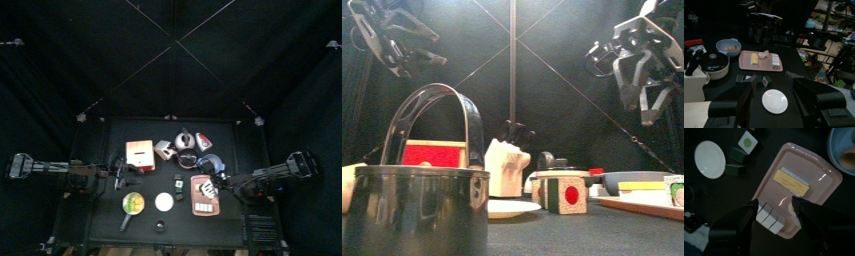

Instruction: Grab egg half

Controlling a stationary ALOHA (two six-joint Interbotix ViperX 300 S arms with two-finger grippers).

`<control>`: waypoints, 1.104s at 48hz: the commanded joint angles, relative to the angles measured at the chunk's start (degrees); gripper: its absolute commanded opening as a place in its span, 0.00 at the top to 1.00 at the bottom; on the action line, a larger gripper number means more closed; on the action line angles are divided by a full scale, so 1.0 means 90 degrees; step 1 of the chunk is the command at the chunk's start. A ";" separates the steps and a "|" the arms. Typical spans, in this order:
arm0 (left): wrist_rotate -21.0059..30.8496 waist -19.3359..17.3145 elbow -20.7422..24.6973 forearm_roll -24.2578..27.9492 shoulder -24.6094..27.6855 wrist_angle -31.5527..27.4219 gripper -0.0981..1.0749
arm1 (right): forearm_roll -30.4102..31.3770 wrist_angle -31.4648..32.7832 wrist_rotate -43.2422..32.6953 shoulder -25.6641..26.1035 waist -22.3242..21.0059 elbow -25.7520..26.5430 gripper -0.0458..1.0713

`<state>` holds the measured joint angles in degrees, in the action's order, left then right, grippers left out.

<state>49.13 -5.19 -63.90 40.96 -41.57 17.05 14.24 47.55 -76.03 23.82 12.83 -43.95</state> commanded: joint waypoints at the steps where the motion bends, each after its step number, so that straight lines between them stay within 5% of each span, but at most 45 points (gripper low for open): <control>1: -0.0010 0.0010 0.0068 -0.0020 0.0020 0.0049 0.18 | 0.0410 -0.0049 -0.0029 -0.0029 0.0273 -0.0068 0.16; 20: 0.0000 0.0010 -0.0088 -0.0088 0.0039 0.0049 0.18 | 0.0420 -0.0068 -0.1289 -0.0225 0.0781 -0.0605 0.16; 53: -0.0010 0.0010 -0.0146 -0.0293 0.0039 0.0049 0.18 | 0.0146 -0.0586 -0.1289 -0.0889 0.0879 -0.1016 0.14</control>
<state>49.13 -5.19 -66.01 38.50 -41.31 17.05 15.73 43.24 -87.54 15.38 20.57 -53.00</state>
